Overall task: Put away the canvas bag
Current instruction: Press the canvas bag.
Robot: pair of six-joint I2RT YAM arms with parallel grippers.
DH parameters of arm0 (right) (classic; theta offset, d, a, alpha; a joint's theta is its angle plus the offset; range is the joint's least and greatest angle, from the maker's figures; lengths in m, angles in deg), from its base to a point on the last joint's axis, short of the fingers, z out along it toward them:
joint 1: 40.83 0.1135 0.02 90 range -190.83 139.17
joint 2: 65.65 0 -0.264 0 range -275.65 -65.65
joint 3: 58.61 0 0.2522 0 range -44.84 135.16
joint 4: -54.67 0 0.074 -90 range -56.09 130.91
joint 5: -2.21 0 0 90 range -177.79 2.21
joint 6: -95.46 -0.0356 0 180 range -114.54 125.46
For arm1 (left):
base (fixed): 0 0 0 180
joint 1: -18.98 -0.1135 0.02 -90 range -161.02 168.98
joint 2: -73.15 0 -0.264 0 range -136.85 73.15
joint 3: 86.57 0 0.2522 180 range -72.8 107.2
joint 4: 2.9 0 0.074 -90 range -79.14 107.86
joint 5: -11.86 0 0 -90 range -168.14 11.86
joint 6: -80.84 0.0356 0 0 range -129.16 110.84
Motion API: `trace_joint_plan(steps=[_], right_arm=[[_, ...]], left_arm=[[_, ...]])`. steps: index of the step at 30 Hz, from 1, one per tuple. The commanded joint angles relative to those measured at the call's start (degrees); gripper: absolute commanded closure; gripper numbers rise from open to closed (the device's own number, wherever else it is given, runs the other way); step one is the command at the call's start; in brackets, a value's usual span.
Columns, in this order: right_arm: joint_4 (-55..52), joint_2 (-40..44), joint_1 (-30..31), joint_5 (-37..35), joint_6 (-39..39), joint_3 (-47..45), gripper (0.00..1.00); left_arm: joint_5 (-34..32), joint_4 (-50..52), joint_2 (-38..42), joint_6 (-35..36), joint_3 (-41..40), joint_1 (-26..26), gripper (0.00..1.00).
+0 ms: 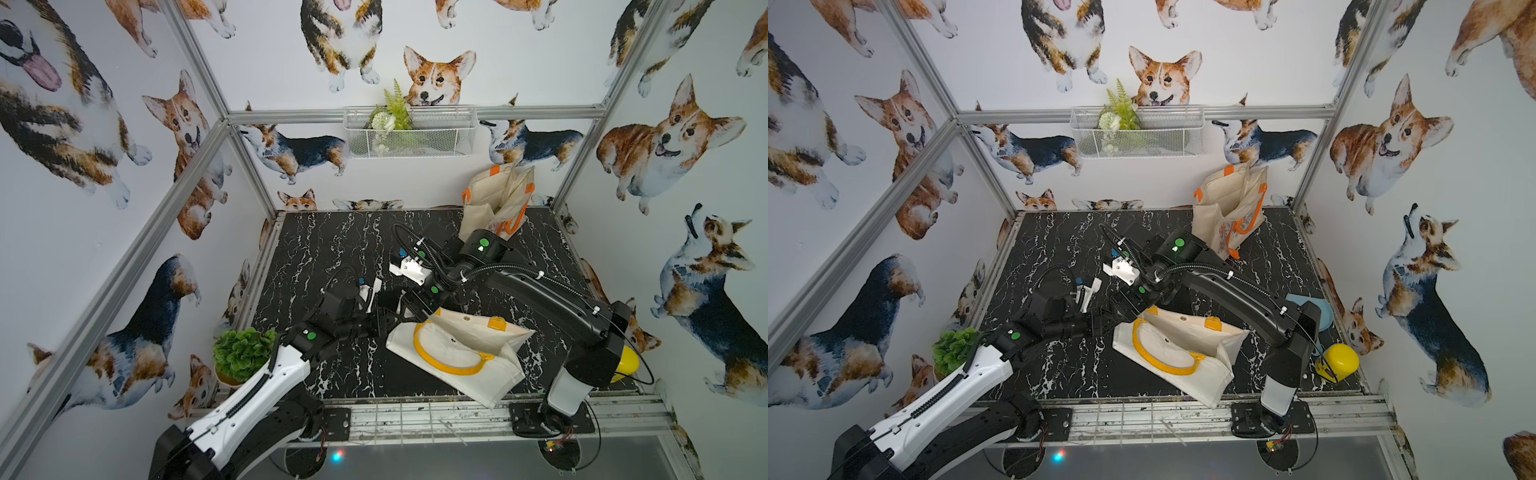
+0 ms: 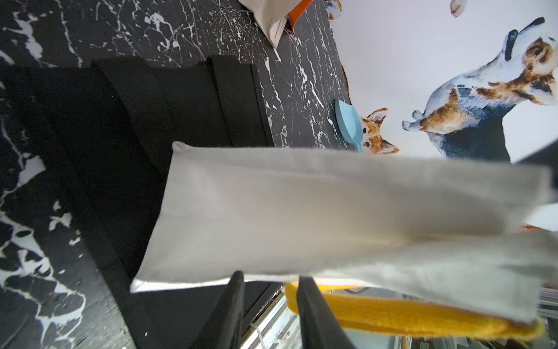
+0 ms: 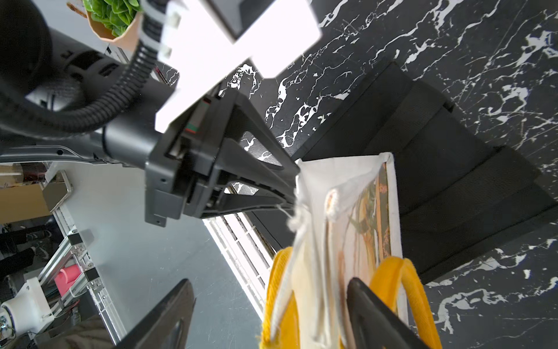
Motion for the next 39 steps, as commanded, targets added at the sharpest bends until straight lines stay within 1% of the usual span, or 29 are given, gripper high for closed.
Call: trace_joint_plan(steps=[1,4,7,9,12,15,17,19,22,24,27,29,32,34,35,36,39], right_arm=[[-2.3,-2.0,0.4,-4.5,-1.1,2.2,0.25],[-4.5,-3.9,0.6,-6.6,-0.9,4.3,0.29],[-6.5,-5.1,0.8,-9.6,-0.4,5.4,0.33],[-8.3,-6.0,0.8,-12.8,0.1,5.7,0.39],[-9.0,-6.2,0.8,-15.0,0.6,3.9,0.53],[-9.5,-6.2,0.8,-16.0,-0.5,2.6,0.76],[-9.9,-6.1,0.7,-15.8,-1.3,2.7,1.00],[-10.5,-6.0,0.6,-15.5,-2.9,4.1,1.00],[-13.5,-6.8,-0.1,-15.8,-7.2,9.2,1.00],[-18.8,-9.1,-1.6,-15.2,-11.8,16.0,1.00],[-25.9,-12.1,-4.1,-10.4,-14.1,24.8,1.00],[-27.4,-12.3,-4.8,-11.8,-16.8,28.1,1.00],[-31.6,-13.1,-5.9,-17.6,-24.1,32.0,1.00],[-32.3,-13.0,-5.9,-20.3,-26.8,32.2,1.00],[-32.2,-12.3,-6.1,-21.6,-29.6,31.0,1.00],[-32.1,-11.4,-7.4,-21.3,-33.5,28.7,1.00],[-32.1,-11.4,-10.8,-20.3,-38.2,25.7,1.00]], left_arm=[[2.1,-4.8,-2.0,2.3,2.0,-0.1,0.67],[1.4,-4.8,-2.2,2.6,2.8,-0.1,0.67],[0.9,-6.3,-2.2,1.3,2.6,0.0,0.66],[0.9,-7.3,-2.3,0.6,2.3,0.0,0.66],[0.8,-5.7,-2.2,1.1,3.3,0.0,0.66],[0.3,-2.9,-0.5,1.9,4.2,-0.1,0.66],[-0.4,-1.0,1.1,2.5,4.4,0.0,0.66],[-1.0,1.8,2.6,3.4,5.0,0.0,0.66],[-2.5,5.8,6.2,3.2,5.3,0.0,0.66],[-3.9,7.8,10.0,2.0,4.5,0.0,0.66],[-4.9,9.8,15.2,0.4,2.9,0.0,0.66],[-4.9,10.8,17.5,-0.1,2.3,0.0,0.66],[-5.2,12.6,19.7,-0.5,2.5,0.0,0.66],[-5.7,13.0,20.6,-1.0,2.8,0.0,0.66],[-6.1,12.9,21.1,-1.4,2.7,0.0,0.66],[-6.6,12.6,21.6,-2.0,2.6,0.0,0.66],[-7.8,11.5,23.3,-3.7,1.9,0.0,0.66]])
